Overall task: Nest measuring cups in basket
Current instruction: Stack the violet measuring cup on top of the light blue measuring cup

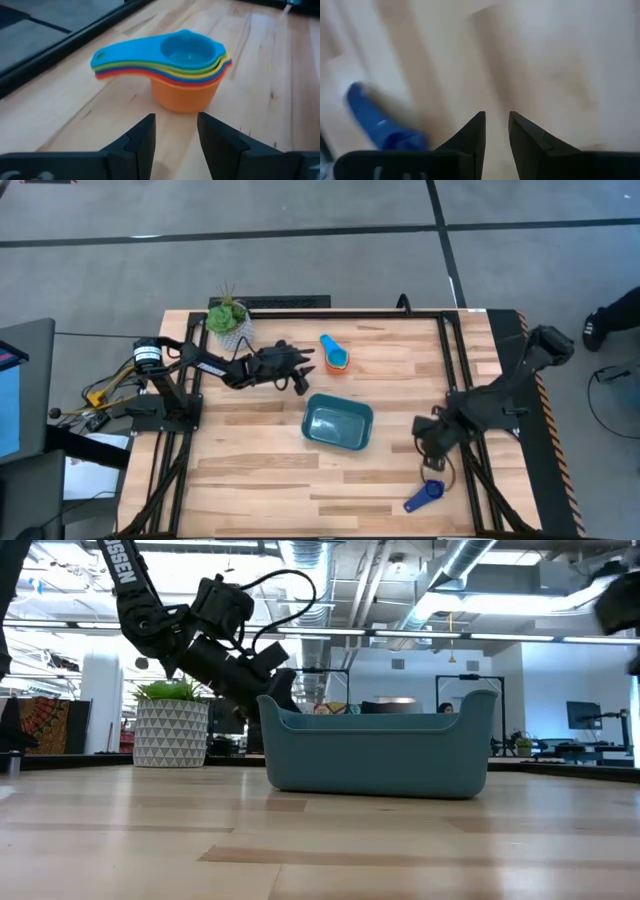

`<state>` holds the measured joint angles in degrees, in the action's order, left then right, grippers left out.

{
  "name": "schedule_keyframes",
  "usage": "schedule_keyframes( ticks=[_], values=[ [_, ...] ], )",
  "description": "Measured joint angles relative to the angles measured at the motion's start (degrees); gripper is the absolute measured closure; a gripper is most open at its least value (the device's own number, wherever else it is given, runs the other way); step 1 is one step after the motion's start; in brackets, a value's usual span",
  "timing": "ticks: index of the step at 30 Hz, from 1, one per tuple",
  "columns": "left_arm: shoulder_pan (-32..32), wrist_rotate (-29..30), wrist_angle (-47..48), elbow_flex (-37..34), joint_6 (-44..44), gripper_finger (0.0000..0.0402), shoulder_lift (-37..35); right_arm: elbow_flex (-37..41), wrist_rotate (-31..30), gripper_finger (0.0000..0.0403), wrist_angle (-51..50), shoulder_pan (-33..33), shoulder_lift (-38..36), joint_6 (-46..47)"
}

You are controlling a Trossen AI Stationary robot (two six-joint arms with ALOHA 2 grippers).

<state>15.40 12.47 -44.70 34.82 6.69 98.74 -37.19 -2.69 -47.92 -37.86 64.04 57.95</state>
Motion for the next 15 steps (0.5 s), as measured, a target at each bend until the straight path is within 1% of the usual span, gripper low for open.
schedule_keyframes(
  ticks=[3,7,11,15],
  values=[
    [0.02,0.00,0.13,1.02,0.01,0.0267,0.00,-0.15,0.93,0.0298,2.91,-5.04,1.33,4.97],
    [0.02,0.00,0.16,2.16,0.01,0.0267,0.00,-0.89,1.21,0.0300,3.58,-9.73,3.77,10.05],
    [-0.04,-0.04,0.12,2.87,0.03,0.0267,0.00,-1.25,2.34,0.0300,4.86,-13.26,6.12,15.36],
    [-0.11,-0.04,0.21,2.87,0.05,0.0267,0.00,-1.22,4.04,0.0300,9.99,-15.85,8.76,19.22]
  ],
)
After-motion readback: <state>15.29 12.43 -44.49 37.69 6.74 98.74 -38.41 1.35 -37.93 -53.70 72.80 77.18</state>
